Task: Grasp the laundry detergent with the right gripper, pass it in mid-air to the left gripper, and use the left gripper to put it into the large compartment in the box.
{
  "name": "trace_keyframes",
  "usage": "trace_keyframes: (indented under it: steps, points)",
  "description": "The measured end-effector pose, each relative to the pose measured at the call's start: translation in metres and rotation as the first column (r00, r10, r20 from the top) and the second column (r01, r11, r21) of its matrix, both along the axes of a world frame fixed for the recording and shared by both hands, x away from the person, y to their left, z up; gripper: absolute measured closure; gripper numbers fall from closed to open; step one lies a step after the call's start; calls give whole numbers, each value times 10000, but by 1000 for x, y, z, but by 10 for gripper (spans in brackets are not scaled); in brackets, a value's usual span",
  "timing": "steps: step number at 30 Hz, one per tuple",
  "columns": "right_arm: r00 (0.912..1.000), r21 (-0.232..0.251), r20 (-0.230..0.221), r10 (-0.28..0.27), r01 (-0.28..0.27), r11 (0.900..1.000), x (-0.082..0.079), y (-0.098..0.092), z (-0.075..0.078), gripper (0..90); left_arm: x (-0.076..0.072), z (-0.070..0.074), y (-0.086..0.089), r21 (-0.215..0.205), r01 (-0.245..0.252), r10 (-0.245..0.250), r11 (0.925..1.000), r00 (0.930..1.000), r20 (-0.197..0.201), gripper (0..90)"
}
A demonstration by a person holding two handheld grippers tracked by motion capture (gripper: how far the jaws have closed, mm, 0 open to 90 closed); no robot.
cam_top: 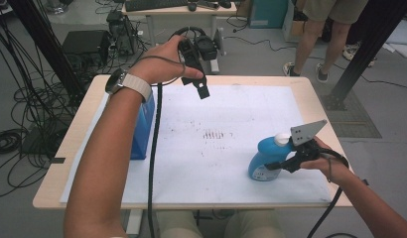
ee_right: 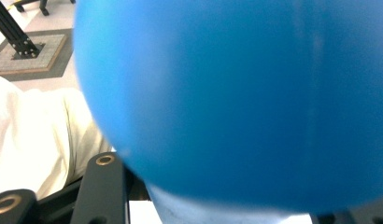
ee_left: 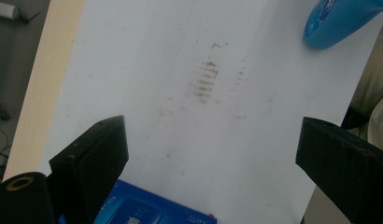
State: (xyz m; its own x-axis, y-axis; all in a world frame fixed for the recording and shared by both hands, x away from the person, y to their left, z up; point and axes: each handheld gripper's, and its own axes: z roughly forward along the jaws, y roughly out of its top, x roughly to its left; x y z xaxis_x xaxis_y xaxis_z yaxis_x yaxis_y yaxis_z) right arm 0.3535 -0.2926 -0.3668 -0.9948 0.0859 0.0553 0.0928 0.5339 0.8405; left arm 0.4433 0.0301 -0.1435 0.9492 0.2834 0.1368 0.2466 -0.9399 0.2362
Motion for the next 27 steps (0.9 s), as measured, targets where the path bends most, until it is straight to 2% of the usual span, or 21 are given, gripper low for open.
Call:
trace_keyframes:
  steps: [2, 11, 12, 19, 24, 26, 27]
  points:
    - [10000, 54, -36, 28, -28, 10000, 1, 1, 4, 435, -3, 2, -1, 73, 10, -10, 10000, 10000, -8, 96]
    - [9994, 206, 110, 340, -343, 9992, 5, 6, 20, 435, -18, 10, -3, -233, 242, -240, 9994, 9997, 94, 101]
    - [9993, 232, 54, 371, -372, 9990, 6, 8, 25, 435, -23, 14, -4, 4, 330, -330, 9995, 9994, 88, 101]
    - [9992, 239, -69, 388, -386, 9990, 9, 16, 38, 435, -37, 23, -8, -85, 567, -566, 9984, 9983, 164, 85]
    - [9980, 176, -113, 624, -622, 9979, 11, 24, 50, 435, -51, 27, -14, -24, 809, -808, 9967, 9965, 221, 74]
    - [9961, 160, 71, 883, -884, 9960, 12, 30, 57, 435, -60, 30, -19, -38, 1048, -1047, 9945, 9942, 258, 74]
    - [9961, 160, 71, 883, -884, 9960, 12, 30, 57, 435, -60, 30, -19, -38, 1048, -1047, 9945, 9942, 258, 74]
